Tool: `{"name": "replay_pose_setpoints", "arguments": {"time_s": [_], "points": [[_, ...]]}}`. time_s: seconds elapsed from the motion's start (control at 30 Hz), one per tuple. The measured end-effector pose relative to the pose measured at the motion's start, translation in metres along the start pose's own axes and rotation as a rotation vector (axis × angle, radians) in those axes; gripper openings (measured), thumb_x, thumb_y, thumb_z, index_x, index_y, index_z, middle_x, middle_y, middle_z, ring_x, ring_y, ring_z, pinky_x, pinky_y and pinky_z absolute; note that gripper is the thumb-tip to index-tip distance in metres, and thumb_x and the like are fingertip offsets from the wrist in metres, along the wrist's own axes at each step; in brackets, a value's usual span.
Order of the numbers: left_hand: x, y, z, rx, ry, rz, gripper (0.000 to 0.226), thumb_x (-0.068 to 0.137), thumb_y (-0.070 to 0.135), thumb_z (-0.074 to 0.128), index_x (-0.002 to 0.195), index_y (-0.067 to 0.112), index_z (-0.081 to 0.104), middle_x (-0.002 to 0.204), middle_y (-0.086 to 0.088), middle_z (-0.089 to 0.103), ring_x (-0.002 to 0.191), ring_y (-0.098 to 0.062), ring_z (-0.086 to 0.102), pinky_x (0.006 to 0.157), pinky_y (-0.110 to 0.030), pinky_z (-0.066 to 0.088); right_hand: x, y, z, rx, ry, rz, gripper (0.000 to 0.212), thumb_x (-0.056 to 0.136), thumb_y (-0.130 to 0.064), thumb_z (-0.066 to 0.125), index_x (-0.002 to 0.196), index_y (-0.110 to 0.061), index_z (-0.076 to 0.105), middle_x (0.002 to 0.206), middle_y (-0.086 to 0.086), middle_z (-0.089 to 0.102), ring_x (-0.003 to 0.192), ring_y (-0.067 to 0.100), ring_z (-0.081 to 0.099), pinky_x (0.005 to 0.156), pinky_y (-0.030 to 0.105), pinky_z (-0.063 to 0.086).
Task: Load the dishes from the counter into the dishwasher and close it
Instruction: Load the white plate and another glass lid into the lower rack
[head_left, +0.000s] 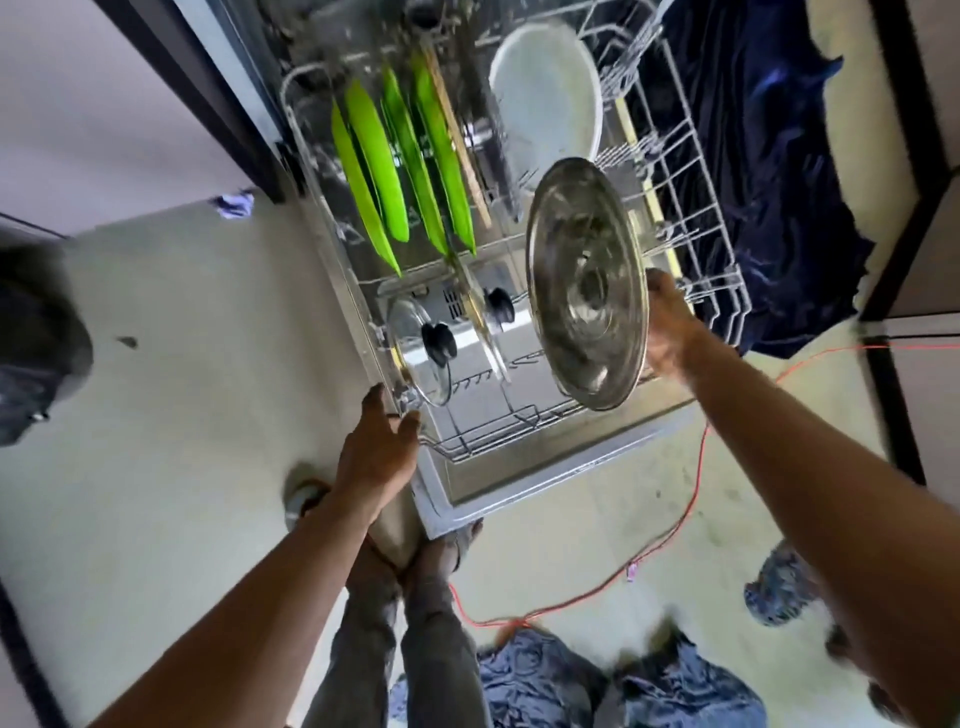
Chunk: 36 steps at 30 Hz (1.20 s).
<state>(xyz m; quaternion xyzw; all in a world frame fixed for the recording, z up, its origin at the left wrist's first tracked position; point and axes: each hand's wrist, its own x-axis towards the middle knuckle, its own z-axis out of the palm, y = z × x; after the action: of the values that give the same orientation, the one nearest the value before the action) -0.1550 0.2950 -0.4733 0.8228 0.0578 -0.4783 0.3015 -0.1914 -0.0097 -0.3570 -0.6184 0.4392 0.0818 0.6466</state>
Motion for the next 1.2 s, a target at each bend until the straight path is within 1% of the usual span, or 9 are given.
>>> {"name": "replay_pose_setpoints", "arguments": {"time_s": [0.2, 0.37, 0.53, 0.7, 0.83, 0.93, 1.03, 1.13, 1.2], "points": [[0.01, -0.006, 0.006, 0.047, 0.025, 0.053, 0.066, 0.107, 0.04, 0.052, 0.163, 0.036, 0.018, 0.141, -0.006, 0.067, 0.128, -0.035, 0.063, 0.103, -0.037, 0.045, 0.024, 0.021, -0.009, -0.031, -0.031, 0.132, 0.059, 0.1, 0.0, 0.048, 0.054, -0.025, 0.076, 0.052, -0.011, 0.067, 0.049, 0.003, 0.064, 0.05, 0.015, 0.053], [0.022, -0.007, 0.014, 0.052, 0.059, 0.06, 0.056, 0.105, 0.041, 0.055, 0.156, 0.035, 0.033, 0.132, -0.007, 0.071, 0.12, -0.034, 0.067, 0.097, -0.036, 0.048, 0.027, 0.021, -0.017, -0.017, -0.081, 0.139, 0.007, 0.066, -0.012, 0.075, 0.073, -0.016, 0.074, 0.063, -0.001, 0.07, 0.059, 0.016, 0.064, 0.061, 0.03, 0.056], [0.026, -0.007, 0.024, 0.02, 0.134, 0.064, 0.038, 0.103, 0.028, 0.06, 0.138, 0.036, 0.049, 0.104, 0.01, 0.071, 0.082, -0.014, 0.067, 0.076, -0.027, 0.042, 0.031, 0.023, -0.013, -0.41, -0.127, -0.03, 0.037, 0.084, 0.01, 0.07, 0.074, -0.025, 0.074, 0.066, -0.015, 0.072, 0.065, -0.002, 0.066, 0.058, 0.013, 0.052], [0.025, -0.008, 0.033, -0.059, 0.159, 0.019, 0.038, 0.097, 0.014, 0.057, 0.121, 0.043, 0.05, 0.089, 0.017, 0.071, 0.081, -0.017, 0.075, 0.067, -0.035, 0.059, 0.042, 0.061, 0.017, -0.992, -0.043, -0.127, 0.036, 0.095, -0.002, 0.056, 0.119, -0.021, 0.075, 0.103, 0.003, 0.076, 0.093, 0.022, 0.071, 0.084, 0.021, 0.051], [0.031, -0.009, 0.031, -0.13, 0.096, 0.037, 0.036, 0.1, 0.005, 0.056, 0.129, 0.026, 0.053, 0.103, -0.004, 0.074, 0.093, -0.024, 0.075, 0.083, -0.048, 0.063, 0.051, 0.075, 0.032, -0.763, 0.089, 0.068, 0.034, 0.1, -0.011, 0.051, 0.123, -0.022, 0.073, 0.123, 0.009, 0.072, 0.115, 0.025, 0.067, 0.105, 0.031, 0.048], [0.032, -0.008, 0.022, -0.037, 0.072, 0.064, 0.027, 0.103, 0.021, 0.061, 0.129, 0.026, 0.056, 0.105, 0.007, 0.074, 0.075, 0.008, 0.069, 0.065, -0.011, 0.052, 0.04, 0.069, 0.045, -0.602, 0.213, -0.033, 0.034, 0.107, -0.031, 0.044, 0.119, -0.017, 0.072, 0.112, 0.013, 0.074, 0.107, 0.032, 0.068, 0.095, 0.041, 0.053], [0.028, -0.004, 0.014, 0.018, 0.036, 0.061, 0.027, 0.105, 0.031, 0.057, 0.132, 0.032, 0.055, 0.105, 0.015, 0.069, 0.065, 0.02, 0.055, 0.06, -0.009, 0.039, 0.011, 0.057, 0.064, -0.51, 0.256, -0.195, 0.057, 0.102, -0.06, 0.03, 0.115, -0.02, 0.069, 0.108, 0.011, 0.071, 0.104, 0.028, 0.065, 0.092, 0.044, 0.052], [0.018, 0.004, 0.008, 0.031, 0.022, 0.057, 0.036, 0.106, 0.038, 0.052, 0.141, 0.029, 0.049, 0.096, 0.017, 0.065, 0.085, 0.002, 0.064, 0.074, -0.024, 0.042, -0.016, 0.05, 0.077, -0.48, 0.274, -0.326, 0.073, 0.093, -0.078, 0.015, 0.124, -0.03, 0.061, 0.116, 0.002, 0.062, 0.107, 0.01, 0.056, 0.089, 0.035, 0.048], [0.009, 0.01, 0.001, 0.058, 0.015, 0.068, 0.046, 0.107, 0.044, 0.05, 0.148, 0.026, 0.041, 0.122, 0.001, 0.07, 0.115, -0.024, 0.068, 0.089, -0.03, 0.044, -0.028, 0.045, 0.084, -0.505, 0.297, -0.367, 0.08, 0.09, -0.082, 0.01, 0.133, -0.032, 0.055, 0.124, -0.001, 0.056, 0.104, -0.011, 0.046, 0.084, 0.023, 0.041]]}}
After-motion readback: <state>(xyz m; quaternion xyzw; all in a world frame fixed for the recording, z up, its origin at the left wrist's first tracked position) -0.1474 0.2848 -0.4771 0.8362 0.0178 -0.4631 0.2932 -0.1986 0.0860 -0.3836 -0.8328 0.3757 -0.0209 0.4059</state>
